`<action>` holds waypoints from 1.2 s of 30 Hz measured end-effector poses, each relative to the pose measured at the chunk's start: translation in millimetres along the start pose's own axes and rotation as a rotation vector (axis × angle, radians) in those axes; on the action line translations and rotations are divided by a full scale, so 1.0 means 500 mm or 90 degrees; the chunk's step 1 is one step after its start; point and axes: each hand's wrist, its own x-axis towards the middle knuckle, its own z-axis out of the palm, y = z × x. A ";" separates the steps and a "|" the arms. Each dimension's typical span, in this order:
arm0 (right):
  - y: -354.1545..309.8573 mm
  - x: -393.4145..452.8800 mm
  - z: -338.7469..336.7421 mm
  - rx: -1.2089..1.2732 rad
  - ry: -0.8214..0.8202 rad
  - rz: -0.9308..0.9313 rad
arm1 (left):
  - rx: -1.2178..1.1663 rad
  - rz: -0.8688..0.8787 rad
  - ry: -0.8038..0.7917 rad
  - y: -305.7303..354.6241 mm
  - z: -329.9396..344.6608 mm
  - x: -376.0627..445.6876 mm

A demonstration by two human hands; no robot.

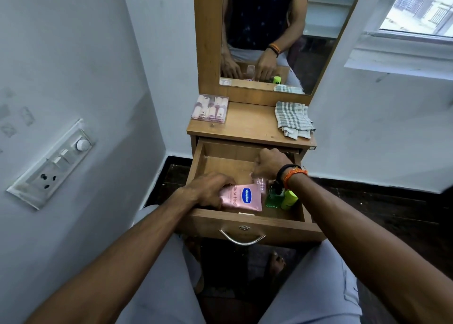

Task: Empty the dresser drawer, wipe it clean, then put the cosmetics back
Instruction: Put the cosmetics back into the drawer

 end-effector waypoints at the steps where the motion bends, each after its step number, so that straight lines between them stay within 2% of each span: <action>1: -0.002 -0.001 0.003 -0.002 0.005 -0.011 | -0.003 -0.001 -0.011 0.000 0.003 0.000; 9: -0.006 -0.004 0.024 0.017 0.056 -0.070 | 0.007 -0.003 -0.048 -0.003 0.013 0.006; 18: -0.001 -0.009 0.034 0.040 0.059 -0.070 | -0.027 -0.018 -0.060 -0.007 0.013 0.005; 27: -0.003 -0.008 0.028 0.049 0.085 -0.086 | -0.140 -0.066 -0.070 -0.012 -0.005 0.003; 31: -0.007 -0.009 0.031 0.053 0.113 -0.099 | -0.141 -0.073 -0.027 -0.011 -0.014 0.002; 36: -0.010 -0.005 0.029 0.073 0.151 -0.097 | -0.128 -0.066 0.094 -0.013 -0.030 0.004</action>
